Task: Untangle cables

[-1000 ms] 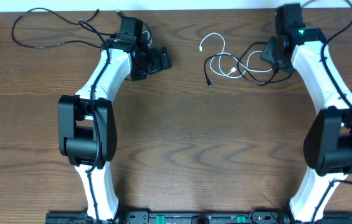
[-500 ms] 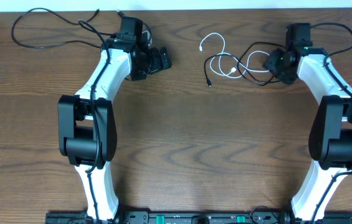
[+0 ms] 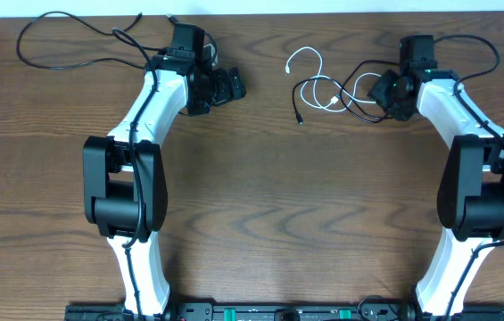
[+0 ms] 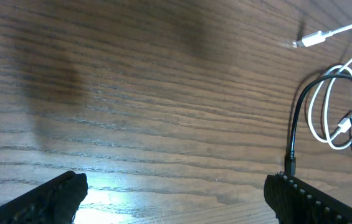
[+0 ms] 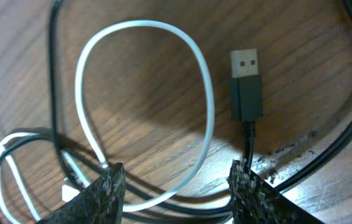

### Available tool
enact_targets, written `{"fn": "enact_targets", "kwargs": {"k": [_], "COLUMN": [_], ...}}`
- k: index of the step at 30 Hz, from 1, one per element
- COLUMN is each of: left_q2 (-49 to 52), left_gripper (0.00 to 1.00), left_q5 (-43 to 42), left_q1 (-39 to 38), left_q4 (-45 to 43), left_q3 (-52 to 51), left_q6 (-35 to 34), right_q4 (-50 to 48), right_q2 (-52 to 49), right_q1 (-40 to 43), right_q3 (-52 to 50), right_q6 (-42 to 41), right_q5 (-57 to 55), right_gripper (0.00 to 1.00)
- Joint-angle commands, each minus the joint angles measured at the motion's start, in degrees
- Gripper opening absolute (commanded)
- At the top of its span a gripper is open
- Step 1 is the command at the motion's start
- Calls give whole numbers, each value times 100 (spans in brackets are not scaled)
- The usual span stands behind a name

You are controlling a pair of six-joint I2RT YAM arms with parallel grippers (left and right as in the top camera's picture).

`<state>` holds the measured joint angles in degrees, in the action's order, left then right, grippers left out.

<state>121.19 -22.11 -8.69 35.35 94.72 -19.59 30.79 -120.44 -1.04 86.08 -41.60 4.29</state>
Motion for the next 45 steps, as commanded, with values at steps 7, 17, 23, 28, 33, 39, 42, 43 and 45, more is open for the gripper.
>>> {"fn": "enact_targets", "kwargs": {"k": [7, 17, 23, 28, 33, 39, 42, 43, 45], "left_q2": [33, 33, 33, 33, 33, 33, 33, 33, 33], "left_gripper": [97, 96, 97, 96, 96, 96, 96, 97, 96], "left_q5": [76, 79, 79, 79, 76, 74, 74, 74, 74], "left_q1": [24, 24, 24, 24, 24, 24, 24, 24, 24], "left_q4": [2, 22, 17, 17, 17, 31, 66, 70, 85], "left_q3": [11, 11, 11, 11, 11, 11, 11, 11, 11], "left_q6": [50, 52, 50, 50, 50, 50, 50, 50, 50], "right_q4": [-387, -352, -319, -844, -1397, -1812, -1521, -1340, -905], "right_q2": [-249, -39, 1123, 2315, 3289, 3692, 3696, 3674, 3587], "right_q1": [-2, -2, -15, -61, -278, -494, -490, -490, -483], "right_q3": [-37, 131, 332, 332, 332, 332, 332, 332, 332], "right_q6": [-72, 166, 651, 1287, 1493, 1495, 1493, 1493, 1491], "right_q5": [-136, -2, 50, 527, 535, 549, 79, -203, -828], "right_gripper": [20, 1, 1, 2, 1, 2, 3, 4, 14]}}
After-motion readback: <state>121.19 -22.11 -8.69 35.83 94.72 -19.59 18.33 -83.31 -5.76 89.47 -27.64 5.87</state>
